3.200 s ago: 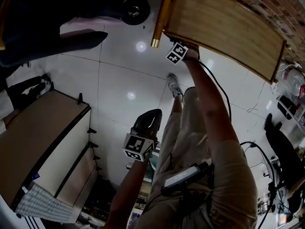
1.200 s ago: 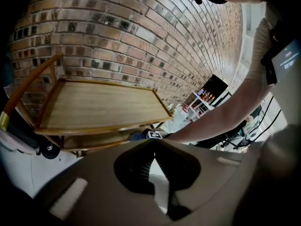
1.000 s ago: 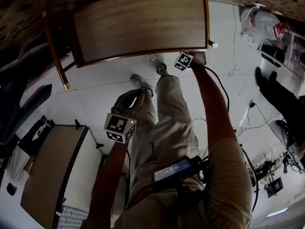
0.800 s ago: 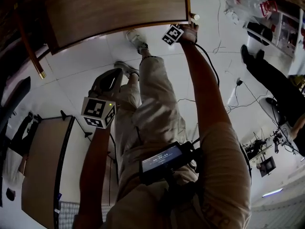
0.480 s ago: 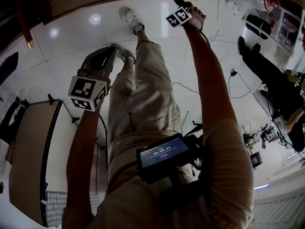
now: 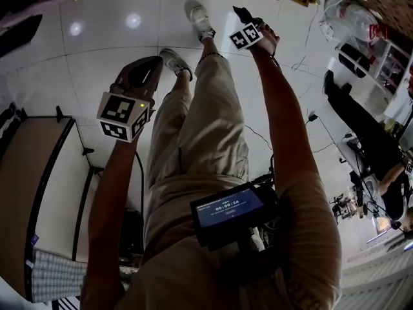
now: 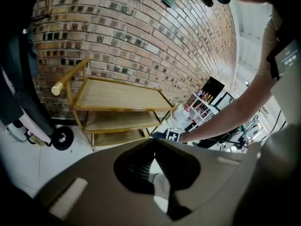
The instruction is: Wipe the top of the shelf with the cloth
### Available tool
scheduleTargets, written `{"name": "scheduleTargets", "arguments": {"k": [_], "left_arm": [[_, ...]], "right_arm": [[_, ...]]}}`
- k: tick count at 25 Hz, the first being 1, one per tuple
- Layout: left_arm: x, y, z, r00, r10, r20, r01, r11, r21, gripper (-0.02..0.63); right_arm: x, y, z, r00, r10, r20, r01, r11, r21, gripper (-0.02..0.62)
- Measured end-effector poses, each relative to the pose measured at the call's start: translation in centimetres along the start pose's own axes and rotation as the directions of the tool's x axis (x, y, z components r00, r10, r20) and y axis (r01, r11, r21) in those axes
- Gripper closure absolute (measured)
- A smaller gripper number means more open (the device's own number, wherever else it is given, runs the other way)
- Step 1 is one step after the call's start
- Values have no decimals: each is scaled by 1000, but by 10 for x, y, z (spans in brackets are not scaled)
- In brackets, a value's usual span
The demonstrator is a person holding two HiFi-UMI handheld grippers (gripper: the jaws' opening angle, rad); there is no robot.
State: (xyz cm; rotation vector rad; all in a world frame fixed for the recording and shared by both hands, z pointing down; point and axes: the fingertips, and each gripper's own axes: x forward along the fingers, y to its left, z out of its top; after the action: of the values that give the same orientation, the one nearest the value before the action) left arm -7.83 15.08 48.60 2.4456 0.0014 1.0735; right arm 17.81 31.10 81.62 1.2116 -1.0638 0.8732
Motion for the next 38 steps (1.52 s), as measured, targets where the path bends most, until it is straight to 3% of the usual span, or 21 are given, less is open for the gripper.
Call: {"name": "scheduleTargets", "arguments": {"k": [9,14,19,23,27,32,38], "left_arm": [[-44,63,-61,992,114,52,-107,988,-111,601],[-49,101,-107,981,192,39,-178,956,-234,601],[5,133,-128,973,225,53,-200,932,-301,601],[69,160,-136,968,236,89,-194,922,-335,601],[130,181,-129,959,246,145,-189,927,-325,601],[188,252,-116,908,323,266,-214,905,-368,601],[201,307,-87,903,327,280,-254,930,-267,601]], "right_arm": [[-25,71,112,988,81,132,-69,993,-93,508],[-21,95,173,973,134,188,-104,982,-160,508],[-34,106,242,915,224,334,-199,974,-109,508],[-23,128,270,883,296,365,-244,953,-182,506],[17,125,294,873,306,381,-226,944,-241,506],[90,135,341,846,325,423,-185,922,-339,506],[183,158,419,821,279,498,-7,877,-480,503]]}}
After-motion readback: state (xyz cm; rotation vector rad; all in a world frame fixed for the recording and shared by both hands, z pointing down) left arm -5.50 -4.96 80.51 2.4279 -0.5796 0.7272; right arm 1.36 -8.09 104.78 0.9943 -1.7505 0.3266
